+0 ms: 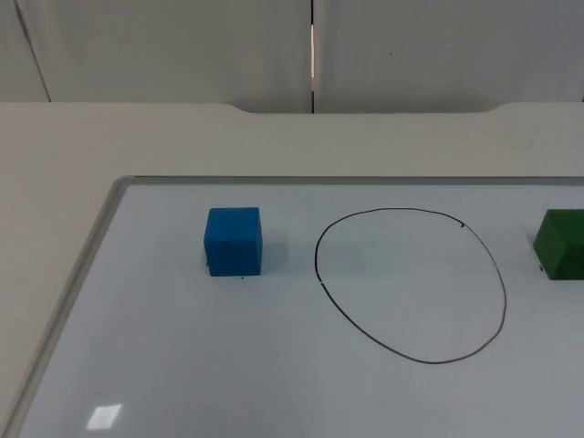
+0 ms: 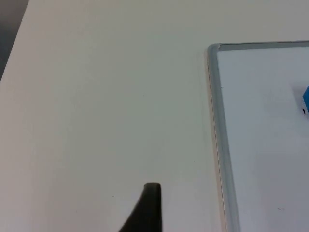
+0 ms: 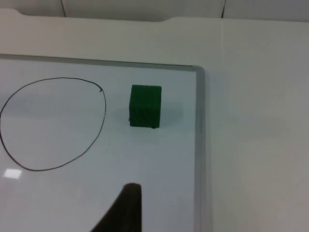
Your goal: Push the two cubes into the marked area.
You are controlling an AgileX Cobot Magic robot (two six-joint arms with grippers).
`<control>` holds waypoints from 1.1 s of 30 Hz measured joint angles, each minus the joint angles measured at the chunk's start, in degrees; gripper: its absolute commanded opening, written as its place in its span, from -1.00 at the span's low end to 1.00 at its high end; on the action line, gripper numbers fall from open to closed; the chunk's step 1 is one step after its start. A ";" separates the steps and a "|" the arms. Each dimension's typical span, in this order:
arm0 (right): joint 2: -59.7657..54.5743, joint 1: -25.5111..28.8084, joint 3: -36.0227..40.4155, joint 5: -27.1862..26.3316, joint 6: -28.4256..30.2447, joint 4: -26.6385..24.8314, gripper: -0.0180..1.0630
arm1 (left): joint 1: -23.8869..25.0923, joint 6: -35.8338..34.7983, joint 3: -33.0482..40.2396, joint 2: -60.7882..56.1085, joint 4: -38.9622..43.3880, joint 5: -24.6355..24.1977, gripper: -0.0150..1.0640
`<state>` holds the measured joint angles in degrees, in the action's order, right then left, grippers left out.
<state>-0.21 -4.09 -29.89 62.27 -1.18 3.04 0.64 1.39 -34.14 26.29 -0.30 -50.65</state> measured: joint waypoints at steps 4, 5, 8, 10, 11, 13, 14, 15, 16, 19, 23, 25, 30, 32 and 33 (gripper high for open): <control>0.00 0.00 0.00 0.00 0.00 0.00 0.98 | 0.00 0.00 -0.66 3.61 -0.10 1.59 -0.25; 0.00 0.00 0.00 0.00 0.00 0.00 0.98 | 0.00 0.00 -0.78 4.64 -0.21 2.37 -0.25; 0.00 0.00 0.00 0.00 0.00 0.00 0.98 | 0.00 0.00 -0.78 8.49 -0.33 4.60 -0.72; 0.00 0.00 0.00 0.00 0.00 0.00 0.98 | 0.00 0.00 -0.78 9.62 -0.33 5.49 -0.85; 0.00 0.00 0.00 0.00 0.00 0.00 0.98 | 0.00 0.00 -0.78 11.81 -0.33 6.79 -0.98; 0.00 0.00 0.00 0.00 0.00 0.00 0.98 | 0.00 0.00 -0.78 15.03 -0.57 8.69 -0.98; 0.00 0.00 0.00 0.00 0.00 0.00 0.98 | 0.00 0.00 -0.78 15.03 -0.57 8.69 -0.98; 0.00 0.00 0.00 0.00 0.00 0.00 0.98 | 0.00 0.00 -0.78 16.47 -0.91 9.54 -0.98; 0.00 0.00 0.00 0.00 0.00 0.00 0.98 | 0.00 0.00 -0.78 18.27 -1.27 10.06 -0.98; 0.00 0.00 0.00 0.00 0.00 0.00 0.98 | 0.00 0.00 -0.78 23.58 -2.93 11.23 -0.98; 0.00 0.00 0.00 0.00 0.00 0.00 0.98 | 0.00 1.32 -0.78 28.37 -5.05 11.98 -0.98; 0.00 0.00 0.00 0.00 0.00 0.00 0.98 | 0.00 2.39 -0.78 29.82 -6.39 12.17 -0.98; 0.00 0.00 0.00 0.00 0.00 0.00 0.98 | 0.00 9.39 -0.78 35.07 -15.99 12.66 -0.98; 0.00 0.00 0.00 0.00 0.00 0.00 0.98 | 0.00 12.33 -0.88 37.24 -19.86 12.80 -0.98; 0.00 0.00 0.00 0.00 0.00 0.00 0.98 | 0.00 13.63 -0.88 38.51 -22.01 12.98 -0.98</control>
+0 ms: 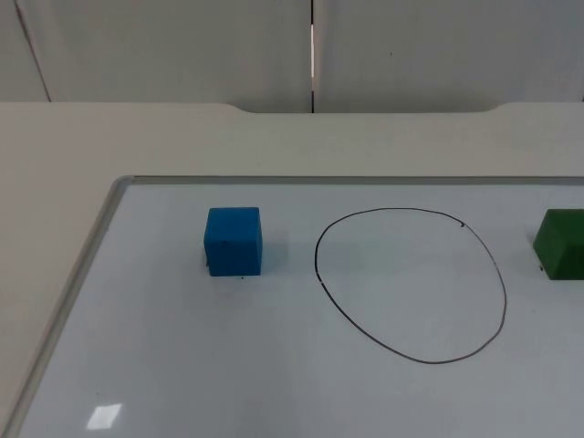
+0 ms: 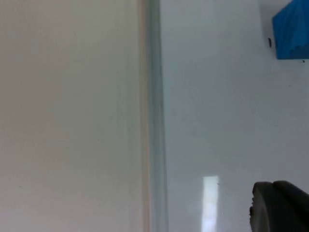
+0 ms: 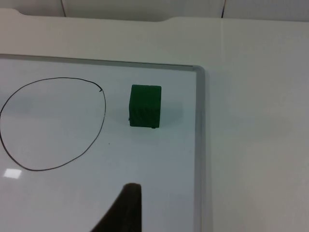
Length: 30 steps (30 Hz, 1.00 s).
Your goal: Push the two cubes into the marked area.
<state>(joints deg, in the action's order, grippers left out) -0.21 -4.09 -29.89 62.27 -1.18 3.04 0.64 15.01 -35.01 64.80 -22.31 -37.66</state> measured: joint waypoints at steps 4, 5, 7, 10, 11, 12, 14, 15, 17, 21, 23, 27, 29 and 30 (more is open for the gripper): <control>0.00 0.00 0.00 0.00 0.00 0.00 0.98 | 0.00 3.90 0.00 3.79 -4.77 2.03 -0.98; 0.00 0.00 0.00 0.00 0.00 0.00 0.98 | 0.00 4.71 0.00 4.97 -5.96 3.02 -0.98; 0.00 0.00 0.00 0.00 0.00 0.00 0.98 | 0.00 5.55 0.00 6.39 -6.94 4.14 -0.98; 0.00 0.00 0.00 0.00 0.00 0.00 0.98 | 0.00 6.54 0.00 10.45 -8.69 7.40 -0.98; 0.00 0.00 0.00 0.00 0.00 0.00 0.98 | 0.00 6.77 0.00 12.01 -9.35 8.45 -0.98; 0.00 0.00 0.00 0.00 0.00 0.00 0.98 | 0.00 7.07 0.00 13.10 -9.85 9.11 -0.98; 0.00 0.00 0.00 0.00 0.00 0.00 0.98 | 0.00 7.35 0.00 14.11 -10.61 9.90 -0.98; 0.00 0.00 0.00 0.00 0.00 0.00 0.98 | 0.00 8.20 0.00 15.28 -11.44 10.47 -0.98; 0.00 0.00 0.00 0.00 0.00 0.00 0.98 | 0.00 10.32 0.00 17.38 -13.66 10.97 -0.98; 0.00 0.00 0.00 0.00 0.00 0.00 0.98 | 0.00 16.18 0.00 20.44 -19.39 11.70 -0.98; 0.00 0.00 0.00 0.00 0.00 0.00 0.98 | 0.00 18.98 0.00 21.97 -22.43 11.93 -0.98; 0.21 0.00 0.00 0.00 0.00 0.00 0.98 | 0.00 20.96 0.00 23.75 -24.50 12.66 -0.98; 0.21 0.00 0.00 0.00 0.00 0.00 0.98 | 0.00 21.21 0.00 24.03 -24.85 13.06 -0.98; 0.21 0.00 0.00 0.00 0.00 0.00 0.98 | 0.00 21.36 0.00 24.13 -25.10 13.42 -0.98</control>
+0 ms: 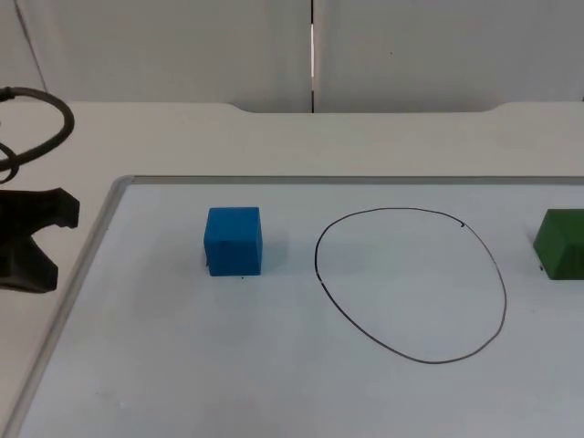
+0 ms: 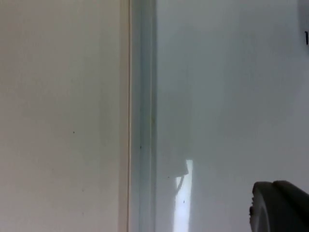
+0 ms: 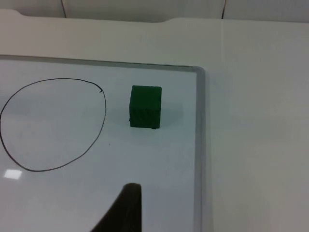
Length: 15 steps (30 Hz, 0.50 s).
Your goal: Push the two cubes into the marked area.
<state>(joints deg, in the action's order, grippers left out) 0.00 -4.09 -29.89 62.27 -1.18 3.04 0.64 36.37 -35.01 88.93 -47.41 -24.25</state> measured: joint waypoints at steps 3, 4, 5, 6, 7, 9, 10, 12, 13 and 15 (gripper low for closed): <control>0.00 0.00 0.00 0.00 0.00 0.00 0.98 | 0.00 0.24 0.00 0.00 -1.00 0.11 -0.98; 0.00 0.00 0.00 0.00 0.00 0.00 0.98 | -0.33 0.24 0.00 0.00 -1.25 0.25 -0.98; 0.00 0.00 0.00 0.00 0.00 0.00 0.98 | -0.33 0.24 0.00 0.00 -1.25 0.25 -0.98; 0.00 0.00 0.00 0.00 0.00 0.00 0.98 | -0.72 0.24 0.00 0.00 -1.35 0.49 -0.98; -0.11 0.00 0.00 0.00 0.00 0.00 0.98 | -1.33 0.24 0.00 0.00 -1.41 0.65 -0.98; -0.11 0.00 0.00 0.00 0.00 0.00 0.98 | -1.82 0.07 0.00 0.00 -1.41 0.99 -0.98; -0.11 0.00 0.00 0.00 0.00 0.00 0.98 | -2.81 -0.03 0.00 0.12 -1.51 1.38 -0.98; -0.11 0.00 0.00 0.00 0.00 0.00 0.98 | -5.44 0.15 0.00 0.73 -1.64 2.32 -0.98; -0.11 0.00 0.00 0.00 0.00 0.00 0.98 | -6.88 0.25 -0.13 1.33 -1.64 3.27 -0.98; -0.11 0.00 0.00 0.00 0.00 0.00 0.98 | -8.71 0.38 -0.37 2.12 -1.74 4.54 -0.98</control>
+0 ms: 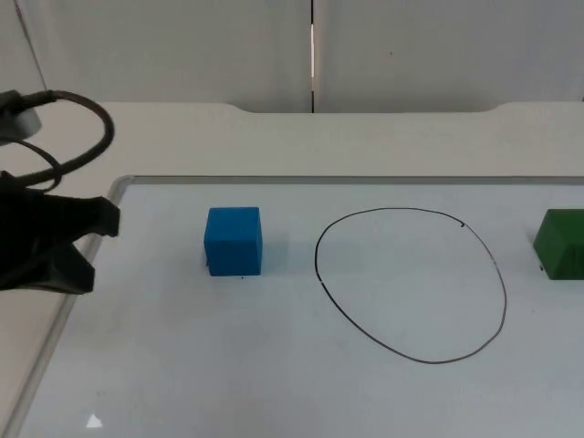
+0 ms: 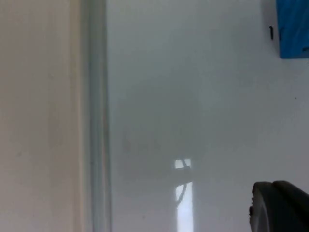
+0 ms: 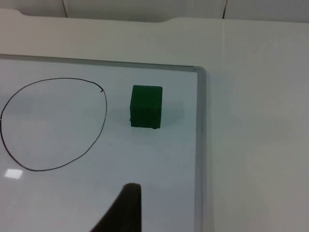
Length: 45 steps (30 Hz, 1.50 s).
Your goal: Push the two cubes into the marked area.
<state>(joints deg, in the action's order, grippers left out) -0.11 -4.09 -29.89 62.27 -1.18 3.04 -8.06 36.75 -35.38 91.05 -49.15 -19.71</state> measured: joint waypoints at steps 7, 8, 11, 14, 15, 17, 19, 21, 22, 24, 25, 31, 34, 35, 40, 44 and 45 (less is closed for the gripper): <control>0.00 0.00 0.00 0.00 0.00 0.00 0.98 | -6.65 0.20 -4.90 7.24 -1.27 3.18 -0.98; 0.00 0.00 0.00 0.00 0.00 0.00 0.98 | -7.06 0.20 -6.79 8.85 -1.52 3.18 -0.98; 0.00 0.00 0.00 0.00 0.00 0.00 0.98 | -7.06 0.20 -8.87 10.90 -1.64 3.40 -0.98; 0.00 0.00 0.00 0.00 0.00 0.00 0.98 | -7.06 0.20 -11.62 13.37 -1.88 3.99 -0.98; 0.00 0.00 0.00 0.00 0.00 0.00 0.98 | -7.06 0.20 -11.62 13.37 -1.88 3.99 -0.98; 0.00 0.00 0.00 0.00 0.00 0.00 0.98 | -7.06 0.20 -13.42 14.99 -1.88 3.99 -0.98; 0.00 0.00 0.00 0.00 0.00 0.00 0.98 | -7.06 0.20 -15.43 16.55 -1.88 3.99 -0.98; 0.00 0.00 0.00 0.00 0.00 0.00 0.98 | -7.06 0.20 -16.53 17.38 -1.88 3.99 -0.98; 0.00 0.00 0.00 0.00 0.00 0.00 0.98 | -7.06 0.20 -18.06 18.37 -1.88 3.99 -0.98; 0.00 0.00 0.00 0.00 0.00 0.00 0.98 | -7.06 0.20 -19.64 19.60 -1.88 3.99 -0.98; 0.00 0.00 0.00 0.00 0.00 0.00 0.98 | -7.06 0.20 -19.64 19.60 -1.88 3.99 -0.98; 0.00 0.00 0.00 0.00 0.00 0.00 0.98 | -7.06 0.23 -21.08 22.41 -0.91 6.88 -0.98; 0.00 0.00 0.00 0.00 0.00 0.00 0.98 | -7.06 0.23 -21.06 22.63 -0.47 8.56 -0.98; 0.00 0.00 0.00 0.00 0.00 0.00 0.98 | -7.06 0.23 -21.06 22.63 -0.14 9.21 -0.98; 0.00 0.00 0.00 0.00 0.00 0.00 0.98 | -7.06 0.23 -21.06 22.67 0.08 10.88 -0.98; 0.00 0.00 0.00 0.00 0.00 0.00 0.98 | -7.06 0.23 -21.28 23.22 0.08 11.27 -0.98; 0.00 0.00 0.00 0.00 0.00 0.00 0.98 | -7.06 0.23 -21.32 23.86 0.08 11.38 -0.98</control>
<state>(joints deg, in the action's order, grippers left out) -0.11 -4.09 -29.89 62.27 -1.18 3.04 -15.12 36.98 -56.70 114.91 -49.07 -8.33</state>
